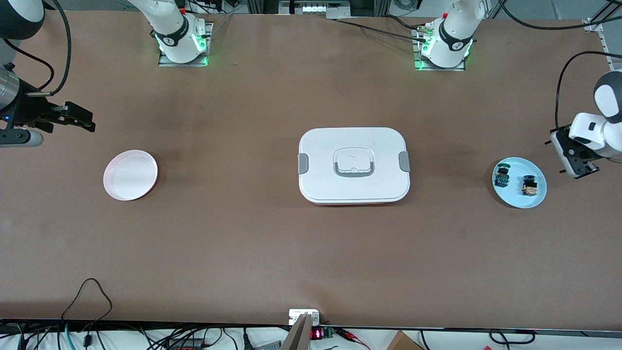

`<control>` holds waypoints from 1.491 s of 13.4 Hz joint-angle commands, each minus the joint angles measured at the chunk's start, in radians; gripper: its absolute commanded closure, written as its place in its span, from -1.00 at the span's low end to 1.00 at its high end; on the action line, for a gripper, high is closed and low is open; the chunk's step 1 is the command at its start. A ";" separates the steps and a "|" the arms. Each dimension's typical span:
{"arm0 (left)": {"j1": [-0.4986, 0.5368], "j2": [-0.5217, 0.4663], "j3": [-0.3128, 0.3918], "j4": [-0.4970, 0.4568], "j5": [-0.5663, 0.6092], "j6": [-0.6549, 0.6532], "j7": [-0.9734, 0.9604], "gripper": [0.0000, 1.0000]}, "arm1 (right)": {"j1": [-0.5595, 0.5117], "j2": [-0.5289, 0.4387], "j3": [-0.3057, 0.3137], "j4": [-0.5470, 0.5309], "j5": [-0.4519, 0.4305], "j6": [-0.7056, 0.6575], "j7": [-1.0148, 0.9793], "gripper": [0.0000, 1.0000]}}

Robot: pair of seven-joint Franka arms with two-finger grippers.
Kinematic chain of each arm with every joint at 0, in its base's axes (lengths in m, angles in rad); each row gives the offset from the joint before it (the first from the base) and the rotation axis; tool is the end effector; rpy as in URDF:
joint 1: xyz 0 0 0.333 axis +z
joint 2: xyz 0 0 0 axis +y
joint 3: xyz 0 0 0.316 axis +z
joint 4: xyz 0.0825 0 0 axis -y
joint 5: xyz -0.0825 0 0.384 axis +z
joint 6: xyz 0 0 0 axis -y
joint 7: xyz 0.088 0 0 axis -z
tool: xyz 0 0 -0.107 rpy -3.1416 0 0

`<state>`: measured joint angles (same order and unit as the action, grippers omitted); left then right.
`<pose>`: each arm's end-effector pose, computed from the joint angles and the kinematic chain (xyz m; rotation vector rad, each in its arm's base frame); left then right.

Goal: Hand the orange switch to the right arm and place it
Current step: 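Move the left gripper over the light-blue plate toward the orange switch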

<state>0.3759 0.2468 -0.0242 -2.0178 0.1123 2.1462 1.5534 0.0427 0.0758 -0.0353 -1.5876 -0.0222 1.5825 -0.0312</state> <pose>0.5428 0.2046 0.3207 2.4872 -1.8288 -0.2123 0.5752 0.0026 0.5748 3.1145 0.0619 -0.1265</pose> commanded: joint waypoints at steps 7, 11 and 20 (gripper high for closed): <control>0.041 0.180 -0.016 0.065 0.006 0.172 0.322 -1.00 | 0.002 0.007 0.005 0.003 0.011 -0.018 0.011 -1.00; 0.058 0.252 -0.017 0.106 -0.051 0.182 0.433 -1.00 | -0.004 0.006 0.002 0.012 0.010 -0.035 -0.006 -1.00; 0.063 0.312 -0.017 0.148 -0.135 0.182 0.494 -1.00 | -0.009 0.019 0.002 0.012 0.008 -0.015 -0.003 -1.00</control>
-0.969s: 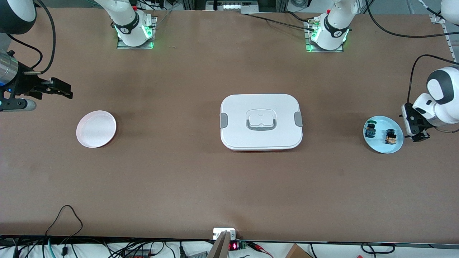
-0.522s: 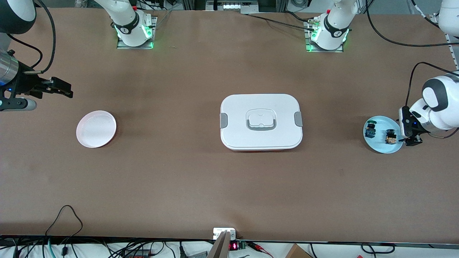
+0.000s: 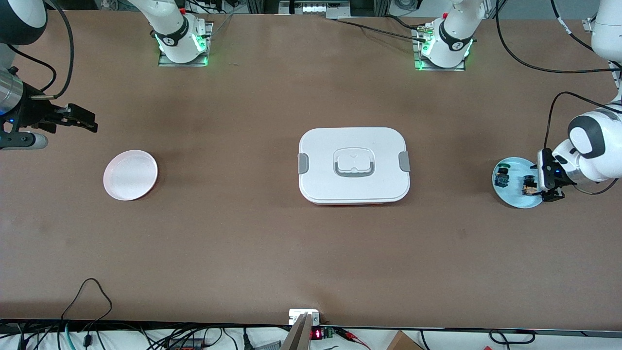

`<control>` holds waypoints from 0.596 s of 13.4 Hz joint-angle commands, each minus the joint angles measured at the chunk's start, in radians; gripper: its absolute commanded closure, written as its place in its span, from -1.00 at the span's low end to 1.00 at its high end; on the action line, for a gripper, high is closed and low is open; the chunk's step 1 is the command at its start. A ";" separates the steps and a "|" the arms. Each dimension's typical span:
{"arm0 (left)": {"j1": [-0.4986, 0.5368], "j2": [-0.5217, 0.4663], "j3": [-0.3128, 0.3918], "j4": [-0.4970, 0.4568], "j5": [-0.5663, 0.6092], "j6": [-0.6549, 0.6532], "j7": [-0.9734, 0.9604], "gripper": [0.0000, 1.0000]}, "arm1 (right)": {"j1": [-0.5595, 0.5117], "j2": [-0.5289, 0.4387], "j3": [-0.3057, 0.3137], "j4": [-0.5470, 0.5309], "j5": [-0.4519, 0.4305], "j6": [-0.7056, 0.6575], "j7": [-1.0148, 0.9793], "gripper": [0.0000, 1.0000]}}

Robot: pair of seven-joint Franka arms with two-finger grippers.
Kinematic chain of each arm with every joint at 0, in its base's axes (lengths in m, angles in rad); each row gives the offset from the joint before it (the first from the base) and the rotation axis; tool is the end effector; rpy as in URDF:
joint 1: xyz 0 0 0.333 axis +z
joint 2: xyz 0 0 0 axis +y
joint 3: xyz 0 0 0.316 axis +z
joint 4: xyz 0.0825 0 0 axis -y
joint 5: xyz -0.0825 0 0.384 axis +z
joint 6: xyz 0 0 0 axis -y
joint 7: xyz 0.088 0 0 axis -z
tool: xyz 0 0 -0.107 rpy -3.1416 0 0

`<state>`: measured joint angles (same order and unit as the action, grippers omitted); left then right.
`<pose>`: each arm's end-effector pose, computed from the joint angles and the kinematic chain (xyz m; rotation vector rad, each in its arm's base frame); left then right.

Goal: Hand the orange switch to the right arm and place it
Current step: 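Move the left gripper over the light-blue plate toward the orange switch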

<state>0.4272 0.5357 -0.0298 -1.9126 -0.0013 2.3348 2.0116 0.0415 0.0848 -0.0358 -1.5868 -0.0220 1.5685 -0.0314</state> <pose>0.5682 0.2391 0.2038 2.1000 -2.1839 -0.0384 0.5758 0.0017 0.5689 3.1132 0.0594 -0.1611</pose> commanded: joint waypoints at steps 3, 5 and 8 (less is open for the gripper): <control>0.012 0.035 -0.012 0.046 -0.040 0.001 0.030 -1.00 | -0.009 0.010 -0.001 0.011 0.008 0.004 -0.001 -1.00; 0.010 0.052 -0.012 0.056 -0.043 0.011 0.030 -1.00 | -0.009 0.009 -0.001 0.013 0.008 0.008 -0.001 -1.00; 0.012 0.064 -0.012 0.061 -0.043 0.028 0.030 -1.00 | -0.009 0.009 -0.003 0.013 0.008 0.008 -0.002 -1.00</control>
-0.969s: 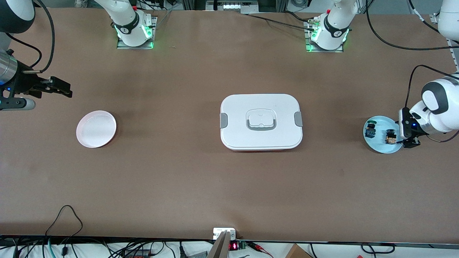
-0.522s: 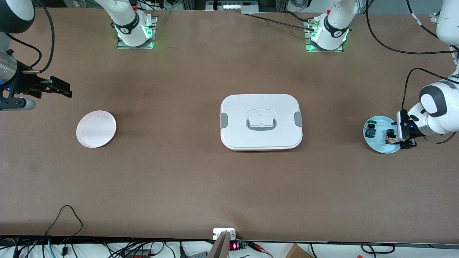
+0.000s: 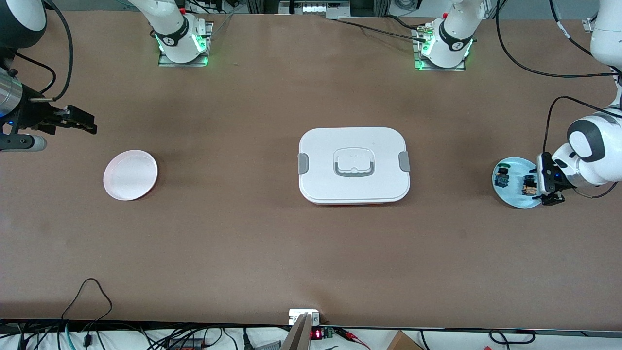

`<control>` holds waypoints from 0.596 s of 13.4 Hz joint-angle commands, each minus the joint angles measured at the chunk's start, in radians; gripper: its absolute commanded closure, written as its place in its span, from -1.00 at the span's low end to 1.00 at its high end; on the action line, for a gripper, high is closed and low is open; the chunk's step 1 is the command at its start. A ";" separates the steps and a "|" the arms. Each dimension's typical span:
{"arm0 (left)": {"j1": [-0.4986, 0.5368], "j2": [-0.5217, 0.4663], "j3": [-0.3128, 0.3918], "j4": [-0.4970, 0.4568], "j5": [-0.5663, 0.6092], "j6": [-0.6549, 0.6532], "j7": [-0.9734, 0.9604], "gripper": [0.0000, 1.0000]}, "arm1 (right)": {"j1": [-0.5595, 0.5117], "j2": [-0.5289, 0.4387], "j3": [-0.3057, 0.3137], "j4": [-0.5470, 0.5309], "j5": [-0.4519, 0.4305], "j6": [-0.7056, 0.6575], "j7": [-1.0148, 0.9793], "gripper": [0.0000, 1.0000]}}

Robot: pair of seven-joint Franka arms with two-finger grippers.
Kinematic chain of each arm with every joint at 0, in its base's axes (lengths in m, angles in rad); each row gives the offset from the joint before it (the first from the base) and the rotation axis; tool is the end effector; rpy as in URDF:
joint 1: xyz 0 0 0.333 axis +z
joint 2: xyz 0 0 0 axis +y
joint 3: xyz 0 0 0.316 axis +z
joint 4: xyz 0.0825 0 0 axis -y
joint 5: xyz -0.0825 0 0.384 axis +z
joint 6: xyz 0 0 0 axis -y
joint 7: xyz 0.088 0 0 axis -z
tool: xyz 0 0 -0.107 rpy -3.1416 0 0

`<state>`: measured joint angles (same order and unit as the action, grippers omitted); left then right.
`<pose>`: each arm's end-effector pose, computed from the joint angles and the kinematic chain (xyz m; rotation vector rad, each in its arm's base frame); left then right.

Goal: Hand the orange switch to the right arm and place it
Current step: 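Lower the left gripper and grasp the orange switch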

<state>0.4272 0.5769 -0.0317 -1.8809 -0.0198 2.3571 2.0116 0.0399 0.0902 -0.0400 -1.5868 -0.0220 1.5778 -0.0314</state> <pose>0.5764 0.2412 0.1922 2.1188 -2.1753 -0.0112 0.5782 -0.0015 0.5665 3.1133 0.0506 -0.1551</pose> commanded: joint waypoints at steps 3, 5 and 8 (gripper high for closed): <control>0.016 0.046 -0.010 0.026 -0.026 0.043 0.032 -1.00 | -0.009 -0.004 -0.003 0.013 0.008 -0.002 -0.002 -1.00; 0.018 0.046 -0.010 0.025 -0.028 0.050 0.033 -0.84 | -0.008 -0.006 0.000 0.013 0.008 -0.001 -0.001 -1.00; 0.009 0.046 -0.008 0.025 -0.026 0.048 0.036 0.43 | -0.008 -0.006 0.002 0.013 0.010 0.001 0.004 -1.00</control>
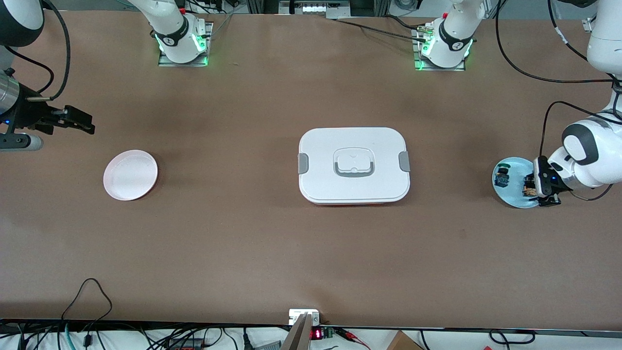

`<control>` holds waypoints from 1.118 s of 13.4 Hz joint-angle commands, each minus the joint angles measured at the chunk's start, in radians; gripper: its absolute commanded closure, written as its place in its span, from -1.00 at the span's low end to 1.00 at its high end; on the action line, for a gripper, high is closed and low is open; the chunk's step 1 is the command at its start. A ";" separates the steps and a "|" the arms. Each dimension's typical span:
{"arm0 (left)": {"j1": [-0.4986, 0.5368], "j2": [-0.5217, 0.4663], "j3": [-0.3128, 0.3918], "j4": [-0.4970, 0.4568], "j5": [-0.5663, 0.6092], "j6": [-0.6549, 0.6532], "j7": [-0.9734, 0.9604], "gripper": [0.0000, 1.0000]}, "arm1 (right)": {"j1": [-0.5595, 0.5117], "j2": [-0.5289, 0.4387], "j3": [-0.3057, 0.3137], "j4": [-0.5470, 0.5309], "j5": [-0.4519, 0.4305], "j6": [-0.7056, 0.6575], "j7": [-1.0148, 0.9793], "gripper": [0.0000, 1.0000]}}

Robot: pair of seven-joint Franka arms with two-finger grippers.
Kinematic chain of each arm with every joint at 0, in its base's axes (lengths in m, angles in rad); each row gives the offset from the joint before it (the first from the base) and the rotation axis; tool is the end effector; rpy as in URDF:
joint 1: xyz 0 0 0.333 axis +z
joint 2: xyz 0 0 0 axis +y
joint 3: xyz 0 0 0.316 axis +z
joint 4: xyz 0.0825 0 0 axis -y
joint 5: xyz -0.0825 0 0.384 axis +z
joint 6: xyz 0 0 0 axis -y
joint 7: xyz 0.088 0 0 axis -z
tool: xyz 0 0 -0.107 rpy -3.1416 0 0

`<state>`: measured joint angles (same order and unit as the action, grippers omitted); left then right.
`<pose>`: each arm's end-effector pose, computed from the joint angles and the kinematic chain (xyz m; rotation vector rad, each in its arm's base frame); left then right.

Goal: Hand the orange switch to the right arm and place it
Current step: 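Lower the left gripper and grasp the orange switch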

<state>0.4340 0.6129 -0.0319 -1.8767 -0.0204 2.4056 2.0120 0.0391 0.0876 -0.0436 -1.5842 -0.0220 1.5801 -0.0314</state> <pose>0.5764 0.2458 0.1750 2.1382 -2.1778 -0.0004 0.5780 -0.0039 0.5694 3.1138 0.0438 -0.1435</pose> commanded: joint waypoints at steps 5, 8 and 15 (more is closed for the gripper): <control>0.012 -0.010 -0.013 0.025 -0.030 -0.086 0.034 1.00 | -0.008 0.000 0.004 0.010 0.010 -0.002 -0.004 -1.00; 0.035 -0.074 -0.020 0.077 -0.113 -0.323 0.039 1.00 | -0.007 -0.002 0.004 0.009 0.011 0.007 0.004 -1.00; 0.046 -0.140 -0.144 0.228 -0.481 -1.015 0.086 1.00 | -0.004 0.001 0.008 0.009 0.011 0.009 0.007 -1.00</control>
<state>0.4666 0.4597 -0.1020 -1.6695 -0.4350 1.5003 2.0498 0.0389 0.0876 -0.0432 -1.5842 -0.0220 1.5902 -0.0308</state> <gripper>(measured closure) 0.282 0.000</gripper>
